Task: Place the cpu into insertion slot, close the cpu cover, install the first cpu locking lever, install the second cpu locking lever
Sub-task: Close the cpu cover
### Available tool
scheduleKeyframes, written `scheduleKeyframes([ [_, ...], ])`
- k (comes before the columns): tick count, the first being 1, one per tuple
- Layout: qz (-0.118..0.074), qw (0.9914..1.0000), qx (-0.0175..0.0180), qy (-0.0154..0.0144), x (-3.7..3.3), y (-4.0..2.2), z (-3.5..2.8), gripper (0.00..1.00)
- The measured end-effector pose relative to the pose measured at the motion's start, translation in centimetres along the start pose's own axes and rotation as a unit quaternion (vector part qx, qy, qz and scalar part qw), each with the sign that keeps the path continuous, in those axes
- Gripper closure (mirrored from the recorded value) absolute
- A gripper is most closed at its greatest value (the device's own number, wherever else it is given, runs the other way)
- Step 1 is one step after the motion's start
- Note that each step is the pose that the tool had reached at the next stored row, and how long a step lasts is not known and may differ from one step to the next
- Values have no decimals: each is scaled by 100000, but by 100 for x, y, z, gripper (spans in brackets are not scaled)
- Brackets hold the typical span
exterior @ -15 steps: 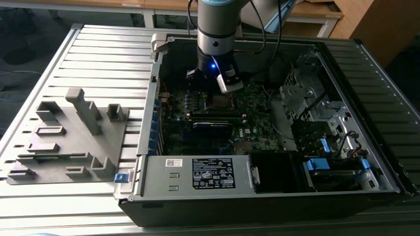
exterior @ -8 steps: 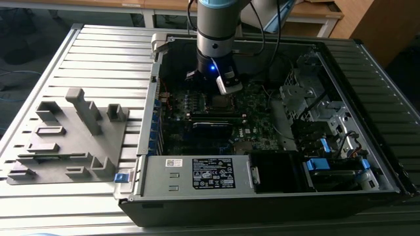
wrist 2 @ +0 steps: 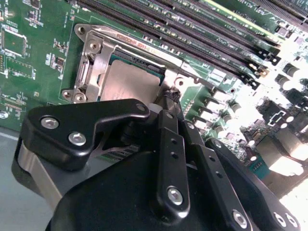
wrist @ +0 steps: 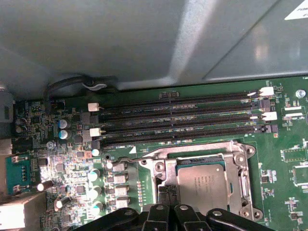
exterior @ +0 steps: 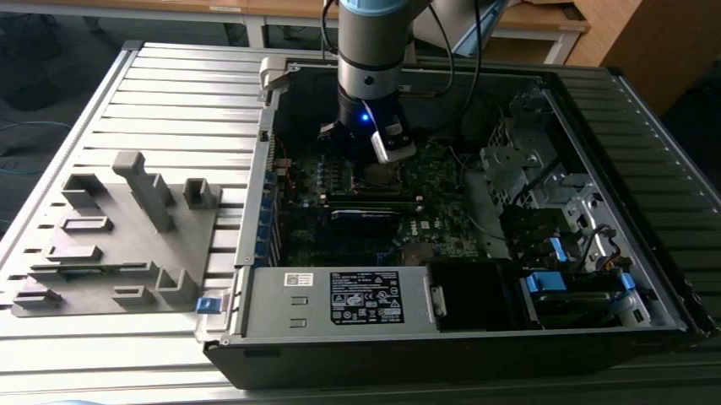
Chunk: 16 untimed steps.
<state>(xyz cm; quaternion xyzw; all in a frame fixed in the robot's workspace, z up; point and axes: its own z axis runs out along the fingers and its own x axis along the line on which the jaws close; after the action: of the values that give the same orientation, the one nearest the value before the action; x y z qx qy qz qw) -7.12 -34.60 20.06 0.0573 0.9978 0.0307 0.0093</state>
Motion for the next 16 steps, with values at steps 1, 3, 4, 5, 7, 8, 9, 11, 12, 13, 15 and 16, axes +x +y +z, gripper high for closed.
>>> scheduleKeyframes([
  [1,-1,100000,-11,-5,0,0,1,89],
  [3,-2,100000,-15,-7,0,0,2,89],
  [4,-1,100000,-29,-14,0,1,5,89],
  [5,-2,100000,-33,-17,0,0,9,89],
  [7,-2,100000,-17,-9,0,0,9,89],
  [8,1,100000,-13,-7,0,0,9,89],
  [9,0,100000,-12,-6,0,0,9,89],
  [11,-3,100000,-11,-7,0,0,5,89],
  [12,-1,100000,-8,-6,0,0,0,89],
  [13,0,100000,-12,-7,0,1,-7,89],
  [15,1,100000,-12,-9,-1,2,-25,89],
  [16,0,100000,-18,-10,-1,3,-34,89],
])
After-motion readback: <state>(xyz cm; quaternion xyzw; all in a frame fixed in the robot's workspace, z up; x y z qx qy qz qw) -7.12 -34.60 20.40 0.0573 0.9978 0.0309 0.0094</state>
